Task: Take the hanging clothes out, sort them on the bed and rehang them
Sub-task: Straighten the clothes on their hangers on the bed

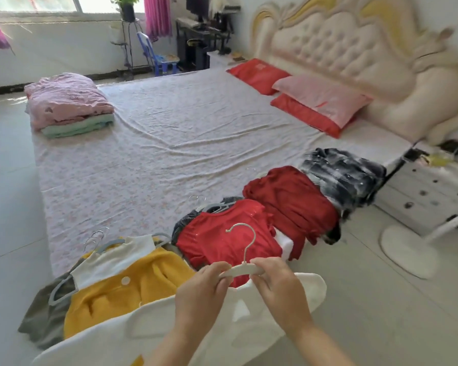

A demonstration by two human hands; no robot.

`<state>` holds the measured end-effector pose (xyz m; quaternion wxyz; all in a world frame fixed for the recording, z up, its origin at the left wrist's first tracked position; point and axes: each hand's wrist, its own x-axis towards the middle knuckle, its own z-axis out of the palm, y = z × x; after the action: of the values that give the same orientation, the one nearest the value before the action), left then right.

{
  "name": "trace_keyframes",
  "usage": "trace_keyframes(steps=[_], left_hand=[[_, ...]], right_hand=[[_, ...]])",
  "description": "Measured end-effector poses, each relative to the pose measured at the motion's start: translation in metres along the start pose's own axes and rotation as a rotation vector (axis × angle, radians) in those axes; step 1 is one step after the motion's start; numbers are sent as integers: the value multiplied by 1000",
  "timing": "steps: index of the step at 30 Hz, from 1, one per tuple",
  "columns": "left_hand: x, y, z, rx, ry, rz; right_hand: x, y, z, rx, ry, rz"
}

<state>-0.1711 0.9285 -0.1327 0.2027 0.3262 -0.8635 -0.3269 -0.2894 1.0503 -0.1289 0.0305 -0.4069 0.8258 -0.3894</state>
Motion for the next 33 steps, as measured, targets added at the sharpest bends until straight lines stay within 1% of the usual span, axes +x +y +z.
trace_keyframes(steps=[4, 6, 12, 16, 25, 33], left_hand=[[-5, 63, 55, -56, -45, 79], [-10, 99, 86, -52, -76, 118], [-33, 211, 184, -67, -191, 282], [-40, 270, 238, -73, -267, 287], [-3, 338, 322, -44, -327, 293], [89, 389, 416, -88, -372, 351]], right_hand=[[-24, 47, -68, -49, 94, -1], [-37, 79, -105, -64, 129, 28], [-72, 177, -224, -122, 168, 121], [-88, 231, -282, -120, 203, 191], [-61, 319, -346, -96, 246, 245], [17, 417, -392, -78, 250, 355]])
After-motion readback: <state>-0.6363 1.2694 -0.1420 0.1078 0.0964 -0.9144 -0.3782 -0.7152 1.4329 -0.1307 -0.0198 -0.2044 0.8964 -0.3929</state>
